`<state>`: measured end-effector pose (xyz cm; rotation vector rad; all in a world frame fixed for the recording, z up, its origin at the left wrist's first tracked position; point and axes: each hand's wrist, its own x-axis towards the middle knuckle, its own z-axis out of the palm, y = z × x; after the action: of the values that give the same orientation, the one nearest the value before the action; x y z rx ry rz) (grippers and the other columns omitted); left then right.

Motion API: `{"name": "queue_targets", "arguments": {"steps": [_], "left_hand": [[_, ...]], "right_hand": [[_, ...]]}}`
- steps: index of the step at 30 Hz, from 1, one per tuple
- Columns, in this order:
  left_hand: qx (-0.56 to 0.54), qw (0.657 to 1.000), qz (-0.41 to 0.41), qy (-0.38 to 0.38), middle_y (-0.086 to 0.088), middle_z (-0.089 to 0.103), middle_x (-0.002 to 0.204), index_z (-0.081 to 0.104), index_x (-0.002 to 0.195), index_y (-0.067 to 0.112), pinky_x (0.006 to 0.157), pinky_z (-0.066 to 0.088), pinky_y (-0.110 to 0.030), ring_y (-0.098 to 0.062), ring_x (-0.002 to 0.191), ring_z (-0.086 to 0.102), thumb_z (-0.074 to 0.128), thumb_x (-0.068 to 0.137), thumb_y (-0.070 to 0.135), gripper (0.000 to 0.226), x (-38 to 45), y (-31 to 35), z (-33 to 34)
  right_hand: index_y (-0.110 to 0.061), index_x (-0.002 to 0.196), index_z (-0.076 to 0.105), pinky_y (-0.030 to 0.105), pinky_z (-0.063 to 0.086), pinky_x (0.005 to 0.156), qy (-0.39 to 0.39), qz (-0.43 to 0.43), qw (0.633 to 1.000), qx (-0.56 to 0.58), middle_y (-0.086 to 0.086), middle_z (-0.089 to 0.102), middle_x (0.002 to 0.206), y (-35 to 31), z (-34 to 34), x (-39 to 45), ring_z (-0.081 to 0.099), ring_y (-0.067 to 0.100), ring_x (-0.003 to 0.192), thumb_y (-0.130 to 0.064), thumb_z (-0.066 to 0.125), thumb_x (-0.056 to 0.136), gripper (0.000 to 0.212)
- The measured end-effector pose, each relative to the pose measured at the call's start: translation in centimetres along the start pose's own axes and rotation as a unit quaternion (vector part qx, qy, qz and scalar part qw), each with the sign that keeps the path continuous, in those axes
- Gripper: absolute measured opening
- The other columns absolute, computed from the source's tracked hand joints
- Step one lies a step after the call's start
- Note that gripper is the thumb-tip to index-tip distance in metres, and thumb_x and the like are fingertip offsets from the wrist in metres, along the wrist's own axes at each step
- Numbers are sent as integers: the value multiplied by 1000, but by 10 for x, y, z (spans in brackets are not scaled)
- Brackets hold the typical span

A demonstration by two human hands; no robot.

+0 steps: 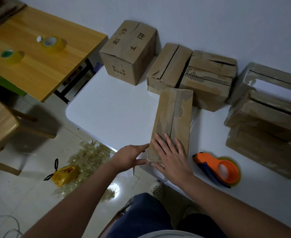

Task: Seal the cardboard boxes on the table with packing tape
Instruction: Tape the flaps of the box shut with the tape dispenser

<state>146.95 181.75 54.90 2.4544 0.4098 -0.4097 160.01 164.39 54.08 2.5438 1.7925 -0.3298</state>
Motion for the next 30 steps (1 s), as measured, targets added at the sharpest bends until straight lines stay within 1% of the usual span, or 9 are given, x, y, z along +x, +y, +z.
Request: {"name": "queue_targets", "arguments": {"steps": [5, 12, 15, 17, 21, 23, 25, 28, 30], "left_hand": [[18, 999, 25, -22, 4, 53, 144, 25, 155, 30, 87, 45, -29, -16, 119, 61, 66, 85, 56, 85, 15, -8, -5], [32, 997, 3, -63, 10, -5, 166, -1, 159, 25, 97, 49, -35, -21, 124, 56, 72, 85, 46, 106, 14, -10, 9], [-44, 999, -3, -20, 13, 0, 165, 10, 158, 28, 100, 47, -28, -15, 128, 53, 53, 77, 81, 106, -13, -14, 14], [-126, 991, -44, 23, 18, 6, 162, 17, 157, 33, 103, 44, -25, -7, 129, 51, 40, 74, 90, 104, -26, -11, 12], [-139, 980, -77, 122, 14, 11, 163, 24, 155, 31, 118, 29, -36, -9, 146, 28, 34, 84, 81, 88, -12, 27, -1], [-45, 984, -67, 157, 2, 8, 166, 22, 156, 29, 121, 21, -46, -21, 150, 18, 17, 82, 86, 94, 10, 49, -6], [62, 984, -79, 144, -6, -3, 166, 10, 158, 28, 123, 8, -51, -32, 152, 4, 9, 81, 85, 95, 30, 69, -6], [166, 978, -92, 91, -16, -26, 160, -11, 157, 26, 118, -9, -56, -42, 147, -21, 26, 87, 78, 95, 47, 80, 5], [199, 973, -89, 71, -16, -33, 157, -21, 154, 28, 119, -8, -61, -43, 144, -27, 43, 91, 69, 99, 51, 71, 8]], "right_hand": [[-20, 156, 12, 52, 13, 116, -6, -4, 1000, 3, -1, 5, 163, -1, -3, 0, 9, 26, 150, -64, 16, 92, 77], [-24, 156, 7, 50, 4, 118, -3, -31, 998, 45, -4, -5, 163, 4, -7, -1, -6, 21, 150, -57, 51, 90, 86], [-34, 155, 2, 46, -9, 120, 28, -25, 988, 151, -11, -18, 161, 16, -25, -7, -21, 14, 147, -58, 48, 92, 81], [-36, 154, 7, 40, -1, 120, 73, 73, 953, 285, -12, -12, 161, 25, -34, -14, -13, 11, 148, -51, 51, 93, 77], [-30, 145, 27, 27, 46, 97, 69, 257, 793, 548, -2, 38, 148, 33, -38, -23, 43, 16, 132, -40, 49, 97, 53], [-26, 147, 27, 27, 47, 92, -1, 282, 775, 566, 1, 51, 138, 32, -36, -24, 53, 18, 122, -45, 46, 98, 56], [-29, 148, 28, 39, 45, 102, -44, 288, 763, 576, 6, 54, 137, 32, -31, -26, 54, 21, 123, -54, 44, 94, 61], [-27, 147, 32, 45, 43, 106, -39, 295, 758, 581, 9, 53, 139, 38, -33, -29, 53, 22, 125, -54, 43, 96, 59], [-24, 145, 34, 43, 43, 106, -13, 309, 750, 584, 8, 50, 141, 48, -39, -30, 52, 22, 124, -48, 44, 98, 54]]}}
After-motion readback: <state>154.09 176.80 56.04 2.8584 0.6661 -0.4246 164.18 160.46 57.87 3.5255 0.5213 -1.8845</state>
